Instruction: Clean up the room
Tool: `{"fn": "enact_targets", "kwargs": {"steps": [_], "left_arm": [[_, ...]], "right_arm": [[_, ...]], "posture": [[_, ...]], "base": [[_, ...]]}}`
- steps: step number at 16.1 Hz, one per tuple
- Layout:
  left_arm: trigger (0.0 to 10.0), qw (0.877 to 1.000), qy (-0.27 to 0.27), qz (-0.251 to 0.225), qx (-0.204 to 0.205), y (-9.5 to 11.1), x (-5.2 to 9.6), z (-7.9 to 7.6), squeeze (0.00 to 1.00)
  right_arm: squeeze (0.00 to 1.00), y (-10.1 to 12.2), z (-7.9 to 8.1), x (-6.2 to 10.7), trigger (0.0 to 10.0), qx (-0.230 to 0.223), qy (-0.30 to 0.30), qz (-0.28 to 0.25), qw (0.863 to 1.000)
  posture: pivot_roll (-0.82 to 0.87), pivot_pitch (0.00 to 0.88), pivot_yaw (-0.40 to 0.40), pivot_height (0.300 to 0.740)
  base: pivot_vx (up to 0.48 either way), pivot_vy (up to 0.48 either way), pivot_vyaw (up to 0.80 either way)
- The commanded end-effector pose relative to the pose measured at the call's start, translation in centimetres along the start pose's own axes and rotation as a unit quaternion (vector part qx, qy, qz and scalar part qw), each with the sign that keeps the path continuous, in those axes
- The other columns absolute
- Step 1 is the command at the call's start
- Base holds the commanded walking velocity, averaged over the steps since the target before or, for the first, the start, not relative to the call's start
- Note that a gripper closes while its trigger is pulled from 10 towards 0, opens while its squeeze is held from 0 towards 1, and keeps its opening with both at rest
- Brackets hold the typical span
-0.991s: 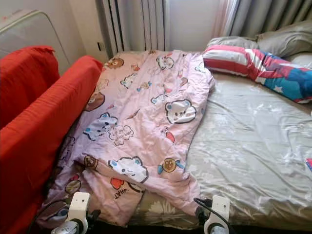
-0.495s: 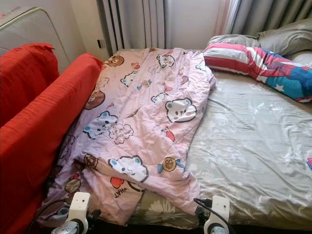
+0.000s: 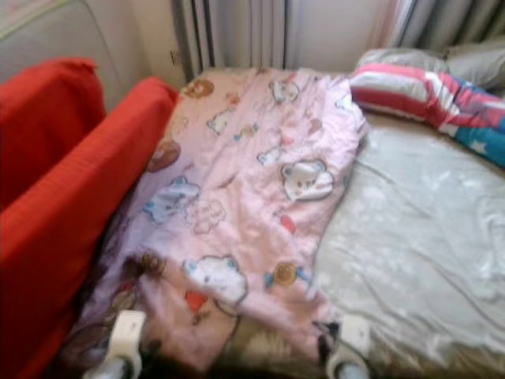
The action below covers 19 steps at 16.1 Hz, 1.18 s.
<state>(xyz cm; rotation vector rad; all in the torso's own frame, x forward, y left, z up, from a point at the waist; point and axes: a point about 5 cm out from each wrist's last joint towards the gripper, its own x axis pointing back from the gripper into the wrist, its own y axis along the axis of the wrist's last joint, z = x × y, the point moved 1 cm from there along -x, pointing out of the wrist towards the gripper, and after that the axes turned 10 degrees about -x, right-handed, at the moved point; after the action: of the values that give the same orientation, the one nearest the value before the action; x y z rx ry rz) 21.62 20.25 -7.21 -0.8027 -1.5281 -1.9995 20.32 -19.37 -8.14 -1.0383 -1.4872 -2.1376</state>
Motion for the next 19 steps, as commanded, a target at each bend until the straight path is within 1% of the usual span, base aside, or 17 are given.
{"fn": "enact_targets", "kwargs": {"steps": [1,3,5,9,10,11,12,13,14,15,16,17,18,19], "left_arm": [[10.0,1.000,-0.010,0.001,-0.011,0.0,0.0,-0.7,0.00],[10.0,1.000,-0.009,0.000,-0.011,0.0,0.0,-0.6,0.00],[10.0,1.000,-0.001,0.004,-0.012,-0.3,0.1,-0.3,0.00],[10.0,1.000,-0.002,0.009,-0.012,-0.6,0.2,-0.1,0.00],[10.0,1.000,-0.002,0.010,-0.013,-0.7,0.2,-0.1,0.00],[10.0,1.000,-0.003,0.010,-0.014,-0.8,0.2,-0.1,0.00],[10.0,1.000,-0.005,0.008,-0.015,-0.9,0.3,0.0,0.00],[10.0,1.000,-0.006,0.005,-0.015,-0.9,0.3,0.1,0.00],[10.0,1.000,-0.004,-0.004,-0.014,-0.6,0.3,0.3,0.00],[10.0,1.000,0.001,-0.018,-0.007,0.0,0.2,0.5,0.00],[10.0,0.999,0.009,-0.040,0.004,0.8,0.1,0.9,0.00],[10.0,0.995,0.026,-0.098,0.026,3.2,-0.1,1.8,0.00],[10.0,0.989,0.032,-0.139,0.033,4.9,-0.1,2.2,0.00],[10.0,0.982,0.040,-0.183,0.038,6.7,0.0,2.7,0.00]], "right_arm": [[0.00,-0.3,-1.3,0.2,10.0,-0.003,-0.018,0.003,1.000],[0.00,-0.3,-1.3,0.2,10.0,-0.004,-0.018,0.004,1.000],[0.00,-0.3,-1.3,0.2,10.0,-0.005,-0.017,0.003,1.000],[0.00,-0.5,-1.0,0.2,10.0,-0.019,-0.009,0.006,1.000],[1.00,-0.5,-0.7,0.2,10.0,-0.031,0.001,0.008,0.999],[1.00,-0.4,-0.2,0.2,10.0,-0.043,0.015,0.006,0.999],[1.00,-0.1,0.6,0.0,10.0,-0.058,0.036,0.001,0.998],[1.00,0.2,1.1,0.0,10.0,-0.051,0.047,-0.004,0.998],[1.00,0.9,1.9,-0.2,10.0,-0.033,0.063,-0.021,0.997],[0.00,1.9,2.4,-0.3,10.0,-0.015,0.068,-0.045,0.997],[0.00,3.0,2.8,-0.4,10.0,-0.005,0.072,-0.073,0.995],[0.00,4.7,3.6,-0.4,10.0,0.012,0.086,-0.120,0.989],[0.00,5.4,4.0,-0.2,10.0,0.024,0.102,-0.144,0.984],[0.00,6.3,4.3,0.0,10.0,0.035,0.113,-0.173,0.978]], "posture": [[-0.04,0.085,0.009,0.740],[-0.04,0.087,0.007,0.740],[-0.04,0.091,0.009,0.740],[-0.03,0.101,0.014,0.740],[-0.03,0.110,0.017,0.740],[-0.02,0.121,0.019,0.740],[-0.02,0.128,0.025,0.740],[-0.01,0.132,0.026,0.740],[-0.01,0.135,0.027,0.740],[-0.01,0.134,0.028,0.740],[-0.02,0.133,0.027,0.740],[-0.02,0.132,0.024,0.740],[-0.02,0.130,0.022,0.740],[-0.02,0.127,0.020,0.740]], "base": [[0.281,0.000,0.00],[0.281,0.000,0.00],[0.000,0.000,0.00],[0.000,0.000,0.00],[0.000,0.000,0.00],[0.000,0.000,0.00],[0.000,0.000,0.00],[0.000,0.000,0.00],[0.000,0.000,0.00],[0.000,0.000,0.00],[0.000,0.000,0.00],[0.000,0.000,0.00],[0.000,0.000,0.00],[0.000,0.000,0.00]]}}
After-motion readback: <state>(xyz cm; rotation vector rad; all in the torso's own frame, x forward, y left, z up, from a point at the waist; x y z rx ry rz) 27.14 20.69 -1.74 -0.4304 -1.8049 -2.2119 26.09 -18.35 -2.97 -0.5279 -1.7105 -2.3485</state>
